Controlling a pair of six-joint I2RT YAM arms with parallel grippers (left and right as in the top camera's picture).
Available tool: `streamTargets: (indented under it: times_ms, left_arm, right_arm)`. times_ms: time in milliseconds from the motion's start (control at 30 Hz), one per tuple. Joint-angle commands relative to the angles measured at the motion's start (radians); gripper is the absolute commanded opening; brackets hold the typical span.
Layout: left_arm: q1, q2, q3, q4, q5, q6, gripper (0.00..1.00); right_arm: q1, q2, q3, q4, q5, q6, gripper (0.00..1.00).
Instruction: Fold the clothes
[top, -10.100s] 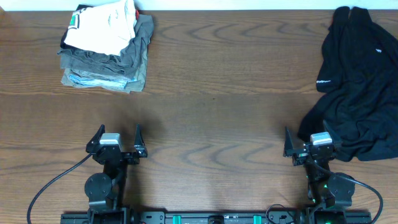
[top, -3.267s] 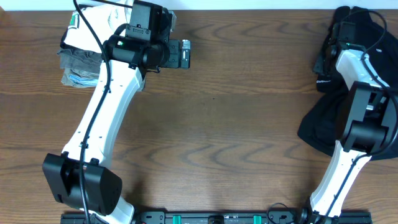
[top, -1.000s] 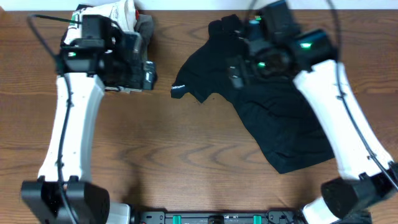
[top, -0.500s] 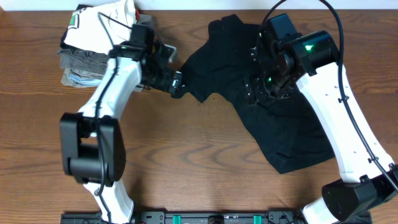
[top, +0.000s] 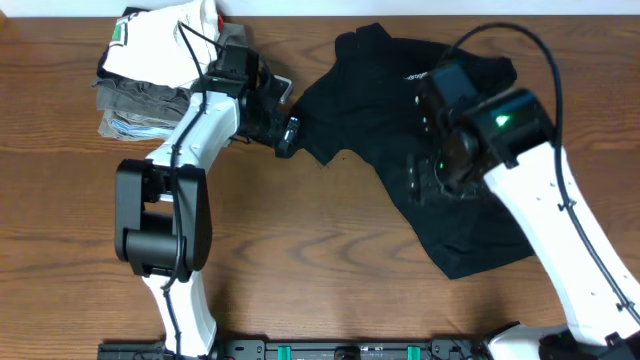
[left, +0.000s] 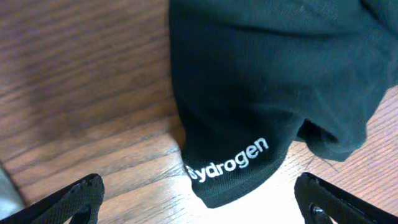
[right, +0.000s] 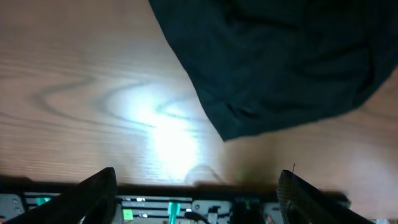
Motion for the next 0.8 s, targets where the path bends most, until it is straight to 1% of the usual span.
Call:
streamTargets:
  times_ms: [0,133,200,300,367,433,467,533,667,767]
  left_arm:
    - [-0.026,0.013,-0.007,-0.003,-0.009,0.018,0.99]
    - [-0.050,0.024,-0.007,0.005,-0.010,0.018,0.99]
    - [-0.062,0.034,-0.008,-0.002,-0.010,0.017,0.95]
    - [-0.076,0.041,-0.014,-0.013,-0.010,0.013,0.80]
    - [-0.082,0.042,-0.016,-0.022,-0.011,0.006,0.66]
    - [-0.084,0.042,-0.016,-0.020,-0.010,-0.007,0.42]
    - [-0.084,0.042,-0.016,-0.016,-0.010,-0.016,0.34]
    - [-0.084,0.042,-0.016,-0.011,-0.010,-0.021,0.21]
    - [-0.083,0.042,-0.016,-0.008,-0.011,-0.028,0.08]
    - [-0.083,0.042,-0.016,0.003,-0.011,-0.041,0.06]
  right_arm:
    - [0.020,-0.046,-0.076,0.009,0.042,0.091,0.80]
    - [0.028,-0.084,-0.155,0.039,0.040,0.133,0.80]
    - [0.028,-0.099,-0.182,0.040,0.035,0.152,0.80]
    - [0.030,-0.123,-0.222,0.042,0.016,0.178,0.80]
    - [0.037,-0.140,-0.252,0.051,0.015,0.200,0.79]
    - [0.043,-0.151,-0.284,0.071,0.014,0.215,0.78]
    - [0.045,-0.154,-0.307,0.087,0.013,0.225,0.78]
    - [0.048,-0.155,-0.345,0.113,0.003,0.226,0.78]
    - [0.047,-0.155,-0.468,0.180,-0.004,0.267,0.77]
    - [0.048,-0.155,-0.557,0.219,-0.003,0.315,0.76]
